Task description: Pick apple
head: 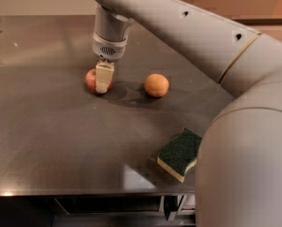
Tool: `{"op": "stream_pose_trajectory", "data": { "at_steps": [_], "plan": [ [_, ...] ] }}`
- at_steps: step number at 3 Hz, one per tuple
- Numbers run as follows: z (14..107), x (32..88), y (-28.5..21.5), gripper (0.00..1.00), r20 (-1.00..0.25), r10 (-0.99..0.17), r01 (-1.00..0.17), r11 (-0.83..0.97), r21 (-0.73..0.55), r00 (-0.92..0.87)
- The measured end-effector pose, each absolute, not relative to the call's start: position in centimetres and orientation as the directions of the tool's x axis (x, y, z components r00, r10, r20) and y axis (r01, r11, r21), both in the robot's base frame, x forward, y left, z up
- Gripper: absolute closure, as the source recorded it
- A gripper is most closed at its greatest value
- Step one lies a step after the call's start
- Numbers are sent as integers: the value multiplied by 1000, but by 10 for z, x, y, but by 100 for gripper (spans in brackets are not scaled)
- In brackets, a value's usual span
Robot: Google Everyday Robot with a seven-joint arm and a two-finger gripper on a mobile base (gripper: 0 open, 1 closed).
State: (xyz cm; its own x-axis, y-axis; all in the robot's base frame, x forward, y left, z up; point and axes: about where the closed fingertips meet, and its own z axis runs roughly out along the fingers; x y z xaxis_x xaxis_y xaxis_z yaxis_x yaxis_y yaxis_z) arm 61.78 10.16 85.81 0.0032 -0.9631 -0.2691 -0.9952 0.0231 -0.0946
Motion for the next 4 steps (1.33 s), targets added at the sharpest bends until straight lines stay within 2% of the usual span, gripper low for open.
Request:
{"op": "stream_pose_trajectory", "data": {
  "at_steps": [1,2,4],
  "plan": [
    [871,614,90,87,-279,-960,-997,7,-77,15],
    [897,602,73,100,-301,-952,-998,-44,-54,59],
    [948,580,66,100,-377,-910,-985,-168,-43,172]
  ]
}}
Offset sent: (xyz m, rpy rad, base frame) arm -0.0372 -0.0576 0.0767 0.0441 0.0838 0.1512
